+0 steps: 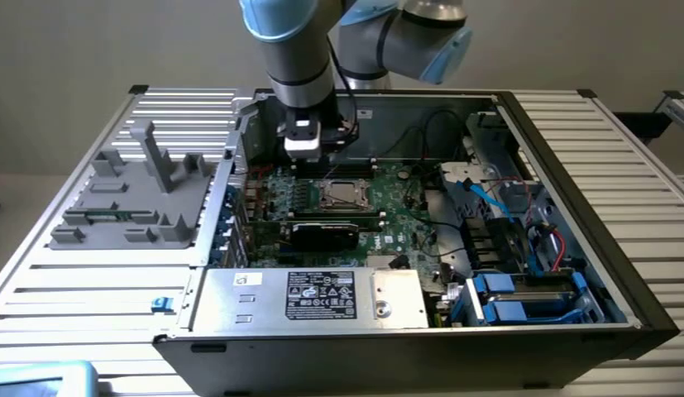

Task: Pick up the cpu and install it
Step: 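Install the first cpu locking lever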

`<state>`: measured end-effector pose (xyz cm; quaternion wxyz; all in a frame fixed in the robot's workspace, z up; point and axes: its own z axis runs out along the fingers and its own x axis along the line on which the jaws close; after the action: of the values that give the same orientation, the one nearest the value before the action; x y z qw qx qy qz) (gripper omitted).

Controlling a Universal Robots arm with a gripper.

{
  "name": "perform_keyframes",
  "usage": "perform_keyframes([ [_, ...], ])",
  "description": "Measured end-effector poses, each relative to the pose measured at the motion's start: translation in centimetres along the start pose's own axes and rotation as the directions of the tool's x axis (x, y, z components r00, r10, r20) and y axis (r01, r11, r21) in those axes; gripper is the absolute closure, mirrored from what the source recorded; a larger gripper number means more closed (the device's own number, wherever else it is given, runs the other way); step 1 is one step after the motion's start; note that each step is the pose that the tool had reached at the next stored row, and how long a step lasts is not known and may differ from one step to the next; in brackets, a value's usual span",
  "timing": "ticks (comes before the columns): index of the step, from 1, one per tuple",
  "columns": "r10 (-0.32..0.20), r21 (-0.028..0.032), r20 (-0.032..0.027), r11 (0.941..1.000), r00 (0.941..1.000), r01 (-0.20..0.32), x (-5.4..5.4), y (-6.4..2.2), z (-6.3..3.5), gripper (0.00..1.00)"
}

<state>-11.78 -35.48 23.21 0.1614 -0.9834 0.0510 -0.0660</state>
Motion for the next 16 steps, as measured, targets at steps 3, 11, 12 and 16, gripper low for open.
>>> perform_keyframes([
  [3,0.02,0.0072,-0.0056,0.9998,0.9998,-0.02,-0.2,0.1,0.24,0.89],
  [11,0.062,0.0034,-0.0204,0.9981,0.9979,-0.062,-0.8,0.51,1.36,0.89],
  [12,0.068,0.0029,-0.0225,0.9977,0.9974,-0.068,-0.8,0.55,1.53,0.89],
  [16,0.086,0.0026,-0.0285,0.9963,0.9959,-0.086,-1.0,0.61,2.0,0.89],
])
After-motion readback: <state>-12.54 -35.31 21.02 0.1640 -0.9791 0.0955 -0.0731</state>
